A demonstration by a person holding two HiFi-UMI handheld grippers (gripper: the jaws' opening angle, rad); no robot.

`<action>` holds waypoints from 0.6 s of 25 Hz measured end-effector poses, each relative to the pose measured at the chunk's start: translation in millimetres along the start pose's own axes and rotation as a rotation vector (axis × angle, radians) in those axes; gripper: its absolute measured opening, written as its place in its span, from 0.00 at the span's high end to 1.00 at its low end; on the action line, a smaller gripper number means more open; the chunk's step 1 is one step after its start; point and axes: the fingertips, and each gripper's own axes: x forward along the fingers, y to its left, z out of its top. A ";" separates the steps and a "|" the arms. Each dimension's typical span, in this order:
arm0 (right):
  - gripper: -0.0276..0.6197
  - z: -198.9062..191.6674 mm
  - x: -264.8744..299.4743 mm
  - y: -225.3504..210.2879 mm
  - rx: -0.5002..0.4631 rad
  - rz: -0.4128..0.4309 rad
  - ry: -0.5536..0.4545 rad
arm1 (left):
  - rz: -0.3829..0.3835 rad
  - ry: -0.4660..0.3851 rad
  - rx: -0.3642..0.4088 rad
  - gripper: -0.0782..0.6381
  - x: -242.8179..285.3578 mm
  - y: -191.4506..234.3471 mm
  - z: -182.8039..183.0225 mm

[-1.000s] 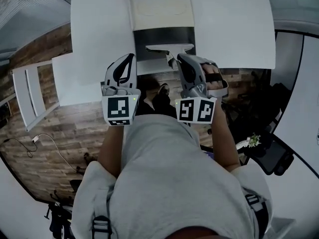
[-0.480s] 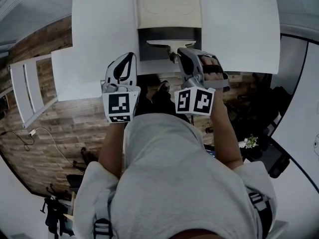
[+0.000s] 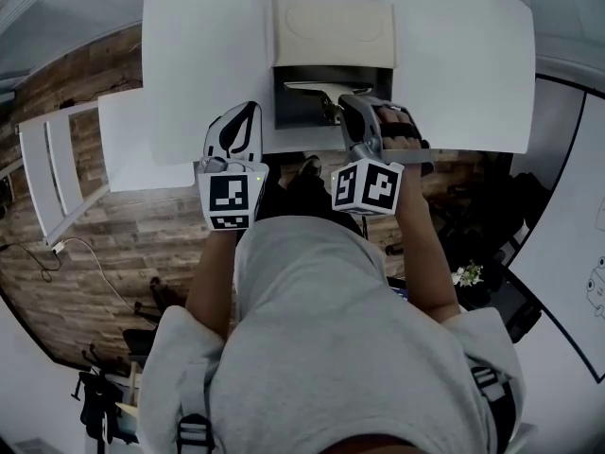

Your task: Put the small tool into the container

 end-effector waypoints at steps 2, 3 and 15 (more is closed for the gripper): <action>0.92 -0.1 6.2 1.2 -0.004 0.008 0.010 | -0.006 0.010 -0.002 0.86 3.9 3.8 -3.1; 0.92 0.1 9.2 1.2 -0.003 0.010 0.013 | -0.008 0.014 -0.002 0.86 6.0 5.6 -4.4; 0.92 3.3 38.1 -3.8 -0.026 0.020 0.051 | -0.045 0.061 -0.004 0.86 24.7 20.2 -11.2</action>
